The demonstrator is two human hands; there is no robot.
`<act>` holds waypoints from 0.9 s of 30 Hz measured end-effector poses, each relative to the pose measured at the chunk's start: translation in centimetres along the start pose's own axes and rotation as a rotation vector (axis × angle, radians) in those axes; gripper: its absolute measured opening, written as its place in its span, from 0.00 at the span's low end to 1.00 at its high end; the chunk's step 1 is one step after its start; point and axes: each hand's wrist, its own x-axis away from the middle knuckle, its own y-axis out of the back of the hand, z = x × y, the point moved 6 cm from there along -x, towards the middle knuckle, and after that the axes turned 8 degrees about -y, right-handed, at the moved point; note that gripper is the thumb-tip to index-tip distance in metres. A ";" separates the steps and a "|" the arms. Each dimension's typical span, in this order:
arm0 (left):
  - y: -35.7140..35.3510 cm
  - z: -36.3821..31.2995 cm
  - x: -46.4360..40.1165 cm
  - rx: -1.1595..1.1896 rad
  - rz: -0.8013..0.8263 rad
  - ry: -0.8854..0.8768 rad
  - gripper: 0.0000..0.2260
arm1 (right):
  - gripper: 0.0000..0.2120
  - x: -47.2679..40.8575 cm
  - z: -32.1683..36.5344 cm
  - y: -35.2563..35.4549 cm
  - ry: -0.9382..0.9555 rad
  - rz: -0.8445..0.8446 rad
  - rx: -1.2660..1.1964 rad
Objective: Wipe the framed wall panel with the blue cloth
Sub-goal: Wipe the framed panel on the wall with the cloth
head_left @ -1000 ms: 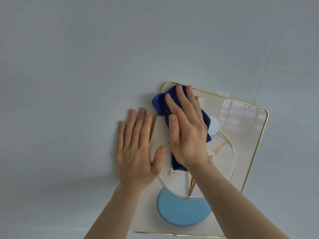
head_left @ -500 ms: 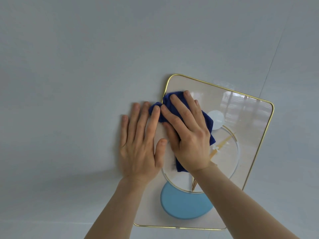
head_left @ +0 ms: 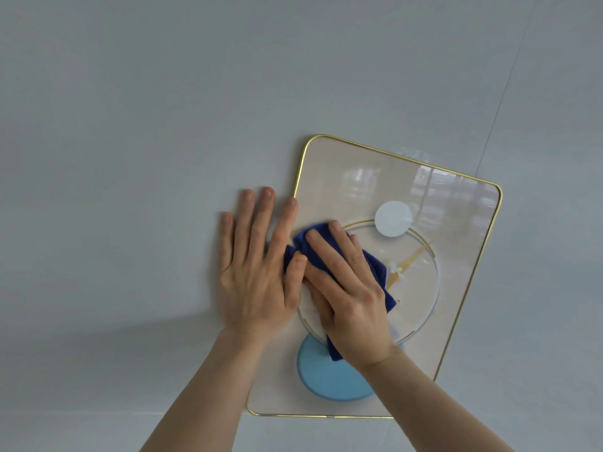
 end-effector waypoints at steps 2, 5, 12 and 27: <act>-0.1 0.0 0.1 -0.006 0.000 -0.002 0.28 | 0.17 2.6 -0.2 0.1 0.004 0.056 0.034; -0.2 0.0 0.2 -0.004 -0.007 -0.011 0.29 | 0.17 6.9 -0.5 0.5 0.010 0.135 0.063; -0.1 -0.1 0.1 -0.014 0.005 -0.001 0.27 | 0.17 8.4 0.0 1.3 -0.029 0.200 0.070; 6.1 -0.4 -1.3 0.190 0.487 0.169 0.29 | 0.18 12.4 0.6 6.0 -0.588 0.858 0.199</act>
